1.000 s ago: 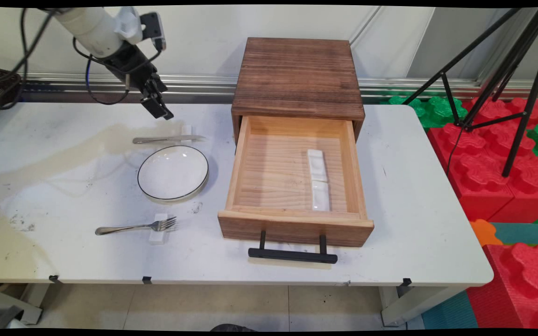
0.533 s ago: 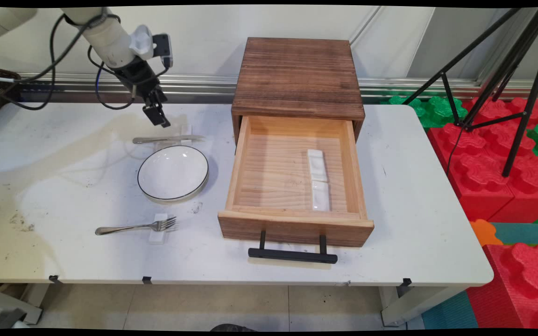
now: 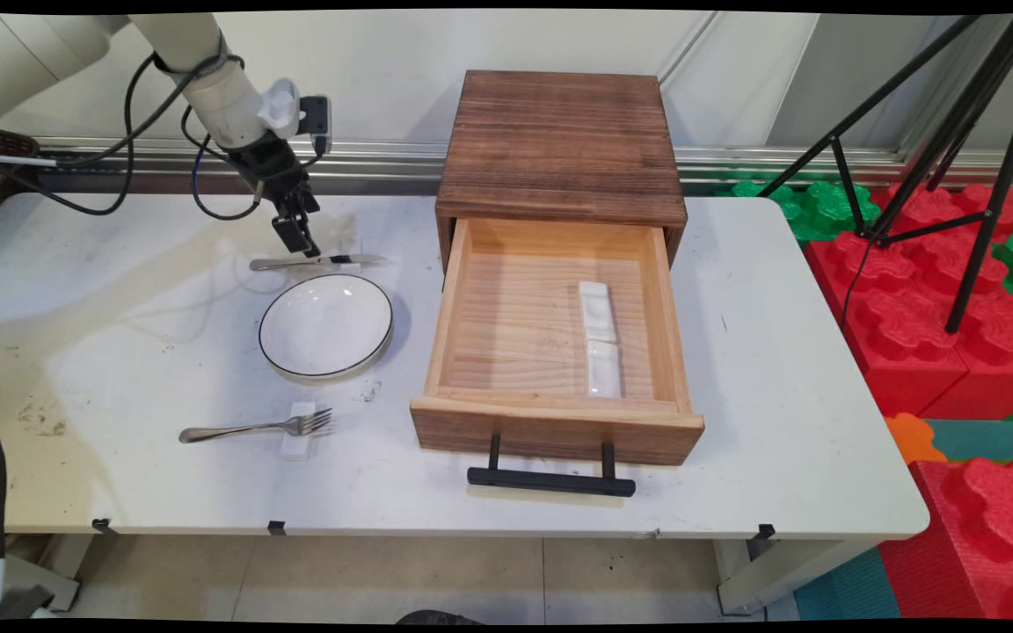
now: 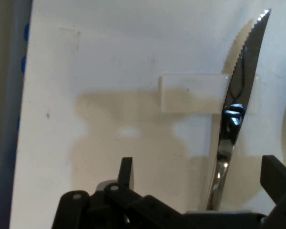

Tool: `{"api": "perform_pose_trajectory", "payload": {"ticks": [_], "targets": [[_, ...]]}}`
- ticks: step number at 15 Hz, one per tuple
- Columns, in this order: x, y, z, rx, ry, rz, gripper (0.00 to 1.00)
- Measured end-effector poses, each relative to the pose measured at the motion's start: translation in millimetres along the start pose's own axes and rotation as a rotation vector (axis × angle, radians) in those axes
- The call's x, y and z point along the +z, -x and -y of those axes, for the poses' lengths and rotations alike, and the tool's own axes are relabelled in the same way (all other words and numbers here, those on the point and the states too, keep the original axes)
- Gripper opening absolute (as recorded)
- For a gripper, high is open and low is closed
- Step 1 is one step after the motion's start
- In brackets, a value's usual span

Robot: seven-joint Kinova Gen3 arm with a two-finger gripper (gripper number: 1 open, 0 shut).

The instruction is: Pick up the knife from the left of the white plate

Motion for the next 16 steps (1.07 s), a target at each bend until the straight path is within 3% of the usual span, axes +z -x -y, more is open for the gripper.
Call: {"api": "perform_pose_trajectory", "payload": {"ticks": [6, 16], "targets": [[20.5, 4.5, 4.3, 0.022, 0.036, 0.006, 1.00], [36.8, 7.2, 5.5, 0.022, 0.059, -0.007, 1.00]]}}
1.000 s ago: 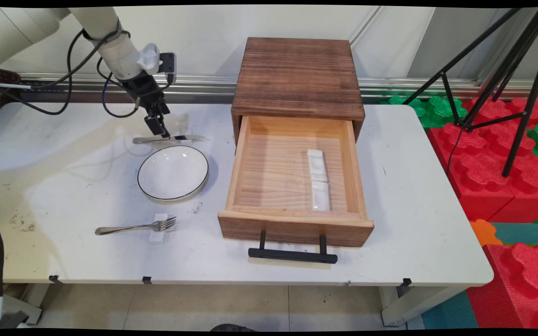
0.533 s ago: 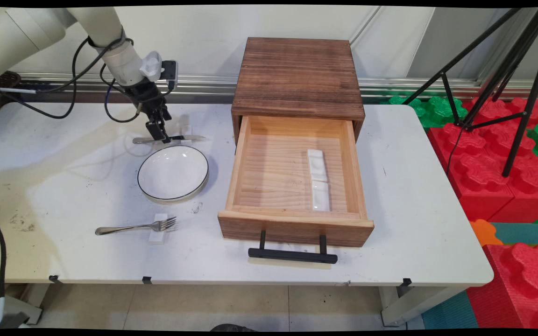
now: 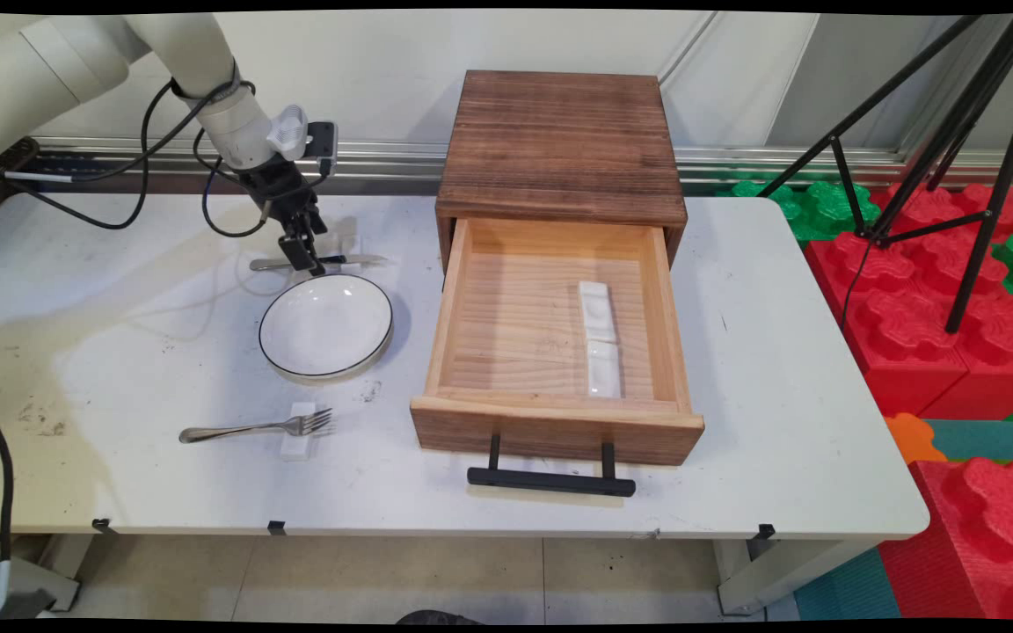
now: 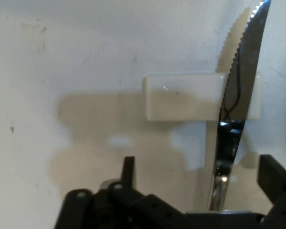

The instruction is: Pick up the knife from the left of the white plate, then place the picked object into the drawer

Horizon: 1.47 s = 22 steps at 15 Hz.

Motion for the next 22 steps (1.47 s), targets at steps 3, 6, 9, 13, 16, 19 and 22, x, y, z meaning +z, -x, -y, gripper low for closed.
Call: {"api": "perform_pose_trajectory", "payload": {"ticks": [3, 6, 9, 13, 16, 19, 22], "targets": [[1.7, 0.6, -0.5, 0.000, 0.002, -0.007, 0.00], [-0.4, 1.9, -2.4, 0.005, 0.003, -0.015, 0.00], [-5.1, 4.8, -6.9, 0.008, 0.008, -0.018, 0.00], [-13.5, 6.9, -11.3, -0.030, -0.023, -0.029, 0.00], [-26.5, 9.4, -14.1, -0.094, -0.078, -0.038, 0.00], [-45.7, 11.8, -20.5, -0.155, -0.129, -0.048, 0.00], [-75.6, 10.5, -30.7, -0.220, -0.194, -0.070, 0.00]]}}
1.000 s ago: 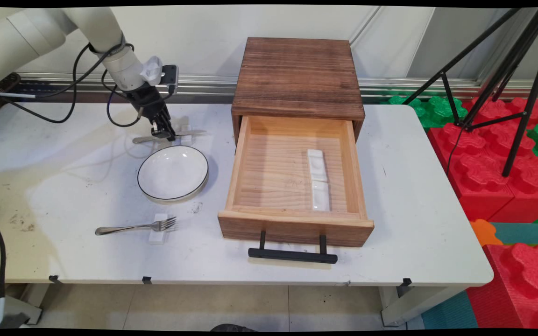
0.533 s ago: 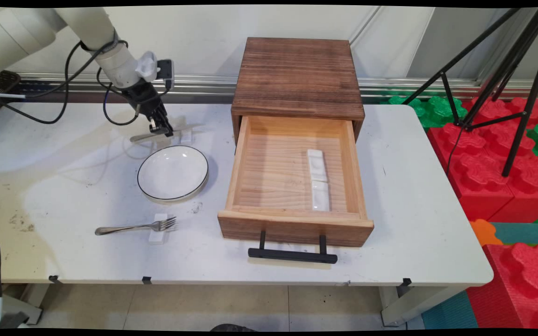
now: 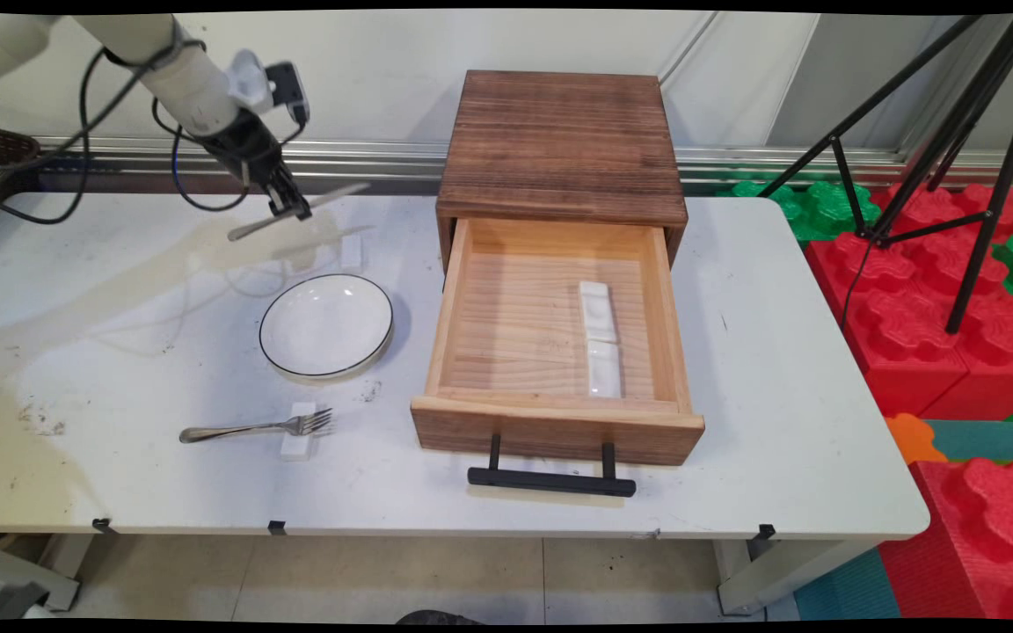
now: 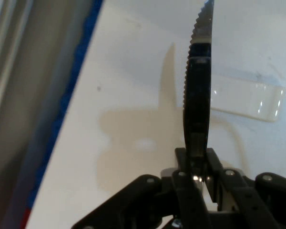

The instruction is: Place the picked object into the drawer

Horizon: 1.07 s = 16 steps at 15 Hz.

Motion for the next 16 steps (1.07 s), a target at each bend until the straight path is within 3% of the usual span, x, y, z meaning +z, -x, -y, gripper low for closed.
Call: {"api": "perform_pose_trajectory", "payload": {"ticks": [3, 8, 12, 16], "targets": [[-31.9, -8.6, -6.3, -0.043, -0.056, -0.032, 0.00], [-79.8, -33.9, -27.3, -0.034, -0.099, -0.086, 0.00], [-113.8, -62.6, -56.3, 0.029, -0.093, -0.143, 0.00], [-135.8, -91.0, -89.4, 0.102, -0.058, -0.200, 0.00]]}}
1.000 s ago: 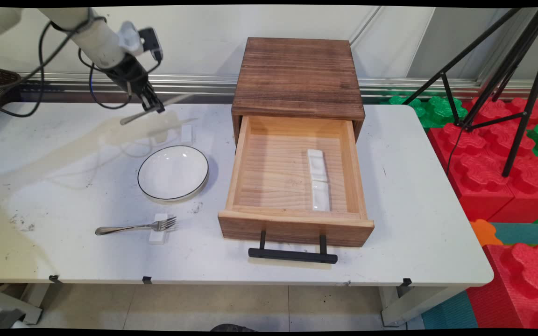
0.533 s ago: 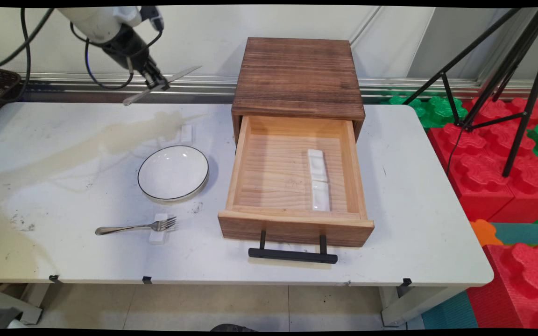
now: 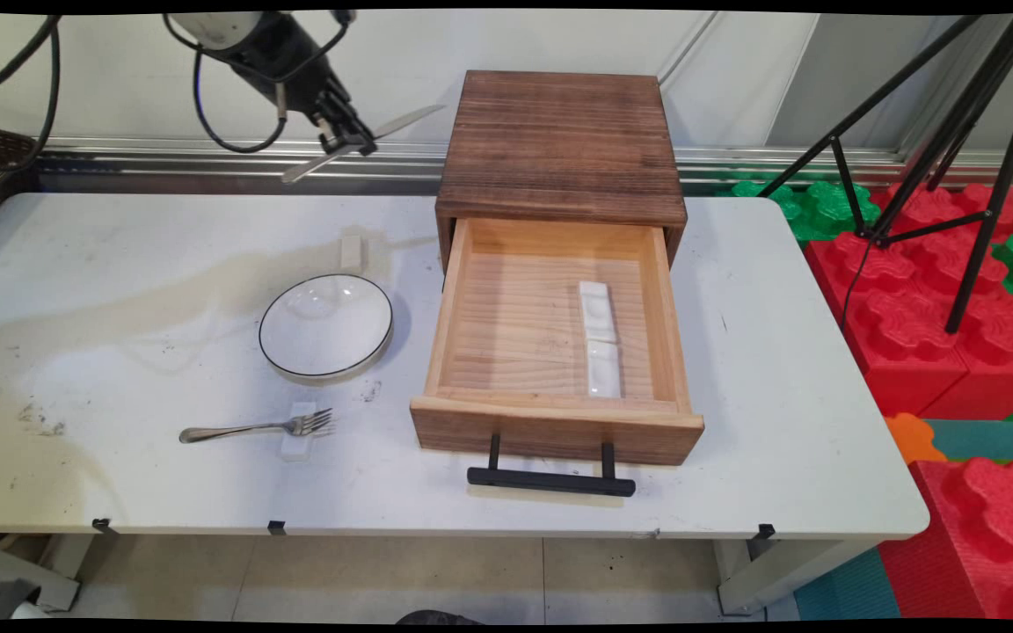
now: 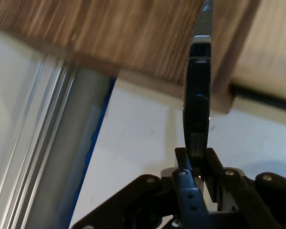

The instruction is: Place the picked object into the drawer

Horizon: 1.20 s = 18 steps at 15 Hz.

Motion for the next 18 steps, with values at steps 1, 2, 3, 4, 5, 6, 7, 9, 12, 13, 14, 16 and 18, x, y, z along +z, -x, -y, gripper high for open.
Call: {"api": "perform_pose_trajectory", "payload": {"ticks": [1, 2, 3, 4, 5, 6, 7, 9, 12, 13, 14, 16, 18], "targets": [[-1.9, -8.1, -6.5, 0.016, 0.012, -0.014, 0.00], [-4.1, -16.7, -13.7, 0.033, 0.026, -0.028, 0.00], [-4.7, -25.6, -20.8, 0.050, 0.043, -0.042, 0.00], [-4.5, -33.2, -27.2, 0.064, 0.057, -0.053, 0.00], [-4.0, -38.3, -31.4, 0.072, 0.067, -0.060, 0.00], [-2.6, -46.0, -37.7, 0.084, 0.080, -0.070, 0.00], [-0.9, -54.2, -44.6, 0.097, 0.095, -0.081, 0.00], [4.0, -69.9, -58.4, 0.118, 0.122, -0.098, 0.00], [14.8, -93.2, -79.2, 0.154, 0.165, -0.121, 0.00], [17.2, -97.9, -82.7, 0.160, 0.172, -0.126, 0.00], [21.1, -104.6, -87.4, 0.169, 0.184, -0.135, 0.00], [31.1, -118.1, -97.6, 0.185, 0.215, -0.152, 0.00], [41.3, -127.7, -106.3, 0.195, 0.247, -0.167, 0.00]]}}
